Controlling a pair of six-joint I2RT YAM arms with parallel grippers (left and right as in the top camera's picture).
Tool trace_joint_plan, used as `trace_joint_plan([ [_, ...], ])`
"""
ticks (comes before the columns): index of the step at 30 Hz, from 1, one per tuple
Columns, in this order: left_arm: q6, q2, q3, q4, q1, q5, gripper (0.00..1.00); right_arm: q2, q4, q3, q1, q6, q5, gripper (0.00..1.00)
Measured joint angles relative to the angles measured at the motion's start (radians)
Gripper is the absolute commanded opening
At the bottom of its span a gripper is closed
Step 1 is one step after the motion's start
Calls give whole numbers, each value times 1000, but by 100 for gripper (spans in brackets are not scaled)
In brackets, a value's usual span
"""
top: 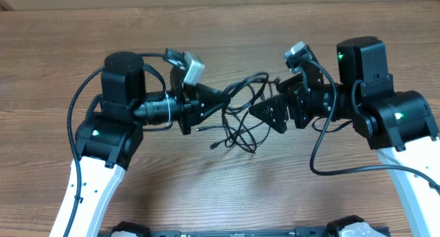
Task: Untangle cables
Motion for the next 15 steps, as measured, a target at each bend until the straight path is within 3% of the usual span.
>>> trace_joint_plan([
  [3, 107, 0, 0, -132, 6, -76, 4, 0, -20, 0, 0, -144, 22, 100],
  [6, 180, 1, 0, -199, 6, -116, 4, 0, -14, 0, 18, -378, 38, 100],
  [12, 208, 1, 0, -212, -21, -116, 4, 0, 67, 0, 107, -618, 60, 100],
  [14, 208, 1, 0, -209, -53, -100, 4, 0, 95, 0, 153, -679, 111, 92],
  [15, 208, 1, 0, -209, -63, -98, 4, 0, 103, 0, 167, -691, 133, 74],
])
